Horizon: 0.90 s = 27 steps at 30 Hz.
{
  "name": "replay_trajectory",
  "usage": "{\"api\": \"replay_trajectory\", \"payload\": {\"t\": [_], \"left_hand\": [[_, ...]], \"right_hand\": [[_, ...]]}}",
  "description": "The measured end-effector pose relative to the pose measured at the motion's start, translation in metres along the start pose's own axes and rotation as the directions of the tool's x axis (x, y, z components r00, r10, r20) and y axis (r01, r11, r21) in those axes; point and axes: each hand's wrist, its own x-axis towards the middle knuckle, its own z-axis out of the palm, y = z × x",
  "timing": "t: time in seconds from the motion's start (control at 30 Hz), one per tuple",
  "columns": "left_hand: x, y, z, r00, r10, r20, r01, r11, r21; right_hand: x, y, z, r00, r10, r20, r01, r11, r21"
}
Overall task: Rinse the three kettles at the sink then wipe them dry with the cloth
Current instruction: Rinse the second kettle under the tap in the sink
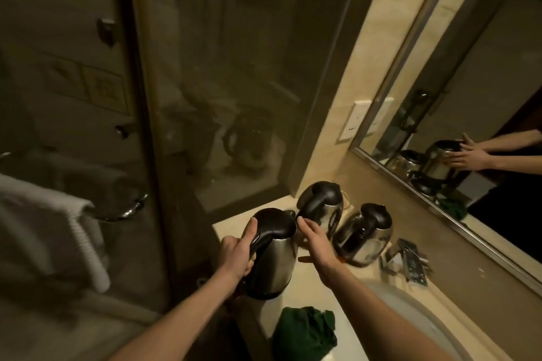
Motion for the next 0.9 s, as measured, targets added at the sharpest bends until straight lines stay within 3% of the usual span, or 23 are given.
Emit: {"api": "replay_trajectory", "payload": {"t": [0.33,0.67,0.9], "left_hand": [[0.067,-0.008,-0.03,0.998,-0.01,-0.061,0.011,1.0,0.002],[0.125,-0.035,-0.025,0.995,-0.027,-0.095,0.036,0.995,0.097],[0.13,-0.04,-0.017,0.995,-0.022,-0.098,0.027,0.998,0.053]], "right_hand": [[0.055,-0.012,0.055,0.999,-0.003,0.032,0.003,1.0,0.009],[0.091,-0.013,0.063,0.999,0.026,0.021,-0.028,0.993,0.113],[0.106,0.001,0.068,0.999,0.04,-0.009,-0.039,0.991,0.128]]}}
